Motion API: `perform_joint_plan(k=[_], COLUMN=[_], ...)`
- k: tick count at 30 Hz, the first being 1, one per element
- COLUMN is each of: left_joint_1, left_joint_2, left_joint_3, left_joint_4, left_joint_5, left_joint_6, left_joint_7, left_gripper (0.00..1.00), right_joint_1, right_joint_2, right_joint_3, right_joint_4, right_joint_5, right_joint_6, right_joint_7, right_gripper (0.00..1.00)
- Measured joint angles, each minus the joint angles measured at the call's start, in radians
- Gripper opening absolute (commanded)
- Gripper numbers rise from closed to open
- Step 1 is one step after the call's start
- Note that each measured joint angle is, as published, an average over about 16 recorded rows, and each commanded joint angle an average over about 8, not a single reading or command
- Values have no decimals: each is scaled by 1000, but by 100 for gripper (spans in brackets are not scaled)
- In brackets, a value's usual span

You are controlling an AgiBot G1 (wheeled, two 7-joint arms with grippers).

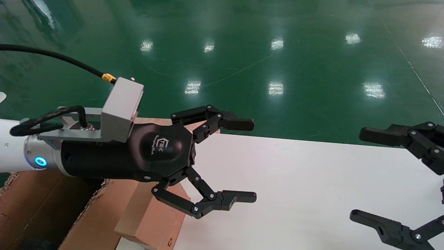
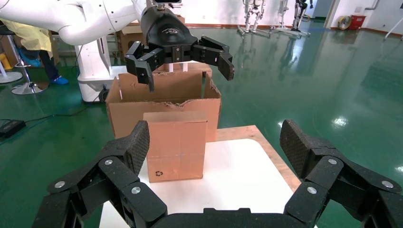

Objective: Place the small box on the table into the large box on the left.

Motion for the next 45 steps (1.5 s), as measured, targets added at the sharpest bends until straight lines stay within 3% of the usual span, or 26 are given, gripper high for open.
perform_joint_plan(k=[4,5,6,11,24,35,40,45], left_joint_1=[-8,-11,-16,-53,-259,-314,-341,-408], left_joint_2=[-6,-9,-11,-33,-70,-60,-36,15], left_joint_3=[5,7,9,35,144,166,204,274], left_joint_4=[-7,-10,-13,-32,-66,-59,-58,-58], left_joint_5=[23,32,42,133,498,575,642,772], left_joint_6=[-8,-11,-15,-35,-56,-57,-45,-10], left_joint_7=[-2,-3,-6,-38,-185,-227,-335,-521], left_gripper=[100,100,100,100,100,100,100,100], right_joint_1=[0,0,0,0,0,0,0,1], right_joint_2=[0,0,0,0,0,0,0,0], right_joint_3=[0,0,0,-1,-1,-1,-2,-2], right_joint_4=[0,0,0,-1,-1,-1,-2,-2], right_joint_5=[0,0,0,0,0,0,0,0], right_joint_6=[0,0,0,0,-1,-1,-1,-1], right_joint_7=[0,0,0,0,-1,-1,-1,-2], right_gripper=[13,3,0,0,0,0,0,0])
